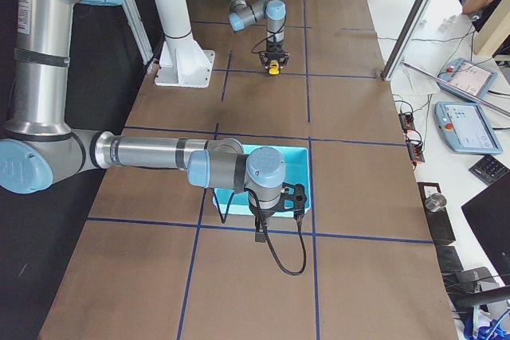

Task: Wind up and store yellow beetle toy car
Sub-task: 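Keep dragging the pressed car backward with the left gripper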

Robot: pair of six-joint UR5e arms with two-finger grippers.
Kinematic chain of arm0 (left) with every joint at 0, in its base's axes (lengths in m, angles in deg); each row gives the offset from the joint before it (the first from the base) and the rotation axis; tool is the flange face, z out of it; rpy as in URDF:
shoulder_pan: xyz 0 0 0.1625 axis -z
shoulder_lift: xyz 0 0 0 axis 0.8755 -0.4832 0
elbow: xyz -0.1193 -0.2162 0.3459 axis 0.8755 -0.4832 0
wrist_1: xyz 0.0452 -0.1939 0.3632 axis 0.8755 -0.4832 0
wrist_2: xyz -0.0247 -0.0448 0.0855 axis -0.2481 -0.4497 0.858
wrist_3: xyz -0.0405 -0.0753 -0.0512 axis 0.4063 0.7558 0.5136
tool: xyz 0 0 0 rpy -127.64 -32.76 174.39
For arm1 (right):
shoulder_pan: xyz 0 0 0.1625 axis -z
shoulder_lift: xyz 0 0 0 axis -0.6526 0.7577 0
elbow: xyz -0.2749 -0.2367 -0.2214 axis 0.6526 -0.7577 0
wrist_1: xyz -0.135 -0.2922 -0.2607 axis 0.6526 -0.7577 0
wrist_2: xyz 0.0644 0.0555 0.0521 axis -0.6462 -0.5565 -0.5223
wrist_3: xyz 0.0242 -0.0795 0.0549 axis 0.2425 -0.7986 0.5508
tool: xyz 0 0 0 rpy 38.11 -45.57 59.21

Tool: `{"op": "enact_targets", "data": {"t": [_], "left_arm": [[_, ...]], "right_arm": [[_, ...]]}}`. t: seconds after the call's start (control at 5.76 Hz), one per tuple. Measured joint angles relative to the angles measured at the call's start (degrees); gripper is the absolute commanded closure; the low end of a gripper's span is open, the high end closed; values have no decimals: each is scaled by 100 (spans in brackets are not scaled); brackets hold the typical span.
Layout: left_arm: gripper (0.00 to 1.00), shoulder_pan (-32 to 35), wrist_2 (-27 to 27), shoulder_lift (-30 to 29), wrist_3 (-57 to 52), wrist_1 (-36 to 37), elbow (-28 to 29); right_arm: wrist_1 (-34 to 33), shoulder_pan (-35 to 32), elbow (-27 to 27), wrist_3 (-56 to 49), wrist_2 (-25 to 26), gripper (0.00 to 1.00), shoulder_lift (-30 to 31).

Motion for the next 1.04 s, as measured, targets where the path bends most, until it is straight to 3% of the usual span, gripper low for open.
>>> {"op": "enact_targets", "data": {"t": [1.04], "left_arm": [[100, 62, -20, 333, 0, 0, -310]], "right_arm": [[5, 0, 4, 0, -76, 0, -3]]}}
